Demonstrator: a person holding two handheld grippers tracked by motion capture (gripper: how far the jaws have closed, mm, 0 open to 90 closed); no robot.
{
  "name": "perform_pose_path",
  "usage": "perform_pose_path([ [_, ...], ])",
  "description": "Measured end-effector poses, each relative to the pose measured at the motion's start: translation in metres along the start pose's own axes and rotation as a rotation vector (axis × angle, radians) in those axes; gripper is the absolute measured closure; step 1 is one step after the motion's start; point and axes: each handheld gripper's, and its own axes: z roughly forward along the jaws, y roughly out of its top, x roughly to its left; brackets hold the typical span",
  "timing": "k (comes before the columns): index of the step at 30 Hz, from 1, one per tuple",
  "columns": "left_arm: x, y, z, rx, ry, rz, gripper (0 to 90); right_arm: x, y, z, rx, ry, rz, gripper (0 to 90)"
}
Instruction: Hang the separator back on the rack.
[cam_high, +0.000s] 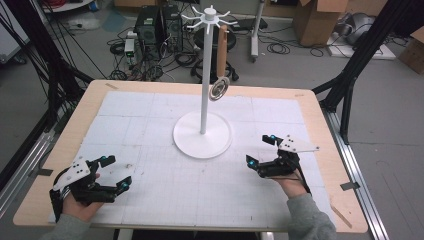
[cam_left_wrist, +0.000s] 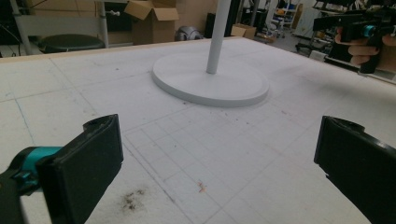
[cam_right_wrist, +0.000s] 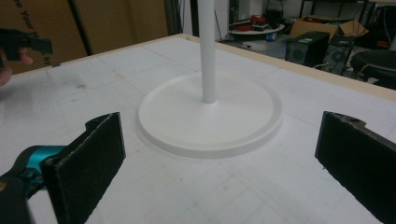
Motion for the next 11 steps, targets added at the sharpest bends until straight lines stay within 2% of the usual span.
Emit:
perform_pose_path([
  [6,0.0,0.0,0.001,0.006,0.001,-0.002,1.7,-0.01,-0.009,-0.017,-0.023,-0.033,0.017,0.7],
  [11,0.0,0.0,0.003,0.009,0.001,0.003,1.7,-0.012,-0.017,-0.018,-0.003,-0.041,0.034,0.7],
])
